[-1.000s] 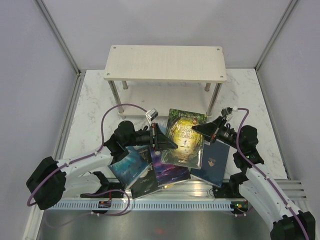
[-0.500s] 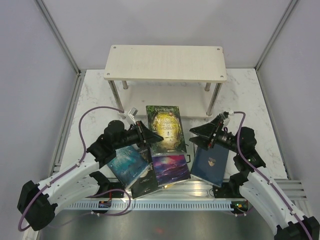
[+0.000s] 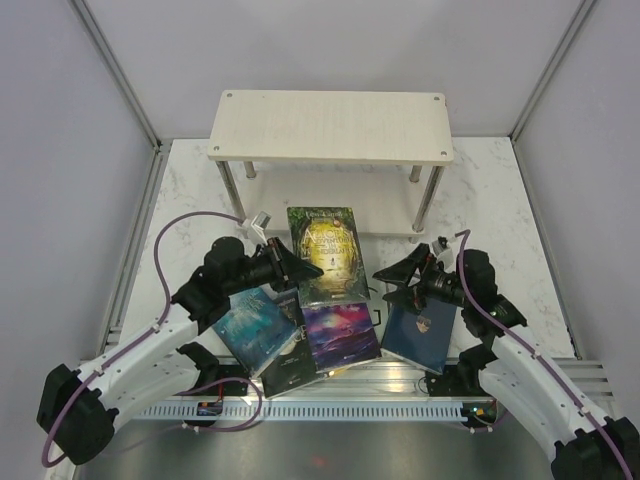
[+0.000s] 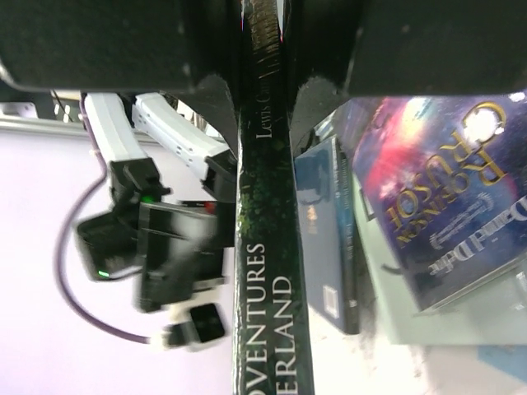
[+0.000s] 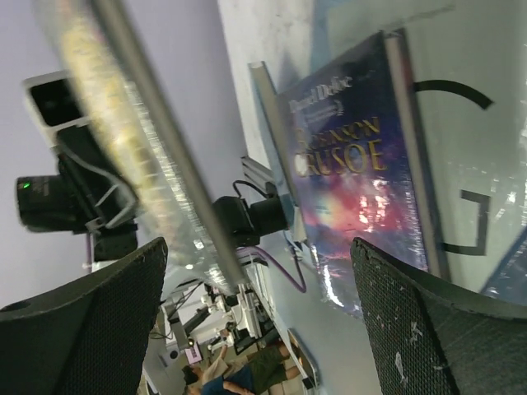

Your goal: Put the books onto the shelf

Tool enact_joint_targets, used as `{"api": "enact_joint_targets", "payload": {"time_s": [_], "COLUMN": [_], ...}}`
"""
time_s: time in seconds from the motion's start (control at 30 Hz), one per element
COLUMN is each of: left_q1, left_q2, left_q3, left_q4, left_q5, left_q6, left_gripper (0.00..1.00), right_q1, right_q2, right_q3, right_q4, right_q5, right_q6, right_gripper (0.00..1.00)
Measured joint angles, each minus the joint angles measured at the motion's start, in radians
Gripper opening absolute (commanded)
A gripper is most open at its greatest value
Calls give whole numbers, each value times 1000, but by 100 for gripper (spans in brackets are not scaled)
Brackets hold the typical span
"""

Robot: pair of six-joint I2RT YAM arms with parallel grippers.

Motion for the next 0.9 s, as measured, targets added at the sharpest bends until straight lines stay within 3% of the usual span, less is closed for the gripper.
{"api": "enact_joint_targets", "payload": {"time_s": [0.2,0.37,0.7,0.9], "left_q1": [31,40,55,66], "left_q2": [-16,-13,30,40], "left_q3": [-9,-83,-138,-159], "left_q4": [115,268,426,436], "left_q5": [40,50,71,72], "left_q6": [-39,-113,-200,-206], "left_gripper": [2,2,2,2], "right_q1": [11,23,40,50], "right_q2": [60,58,62,35], "right_q3": [3,-50,-176,-200], "right_q4": [-16,188,507,685], "right_q5": [7,8,35,70], "right_q6": [-28,64,249,332], "right_gripper": [94,93,91,90]}}
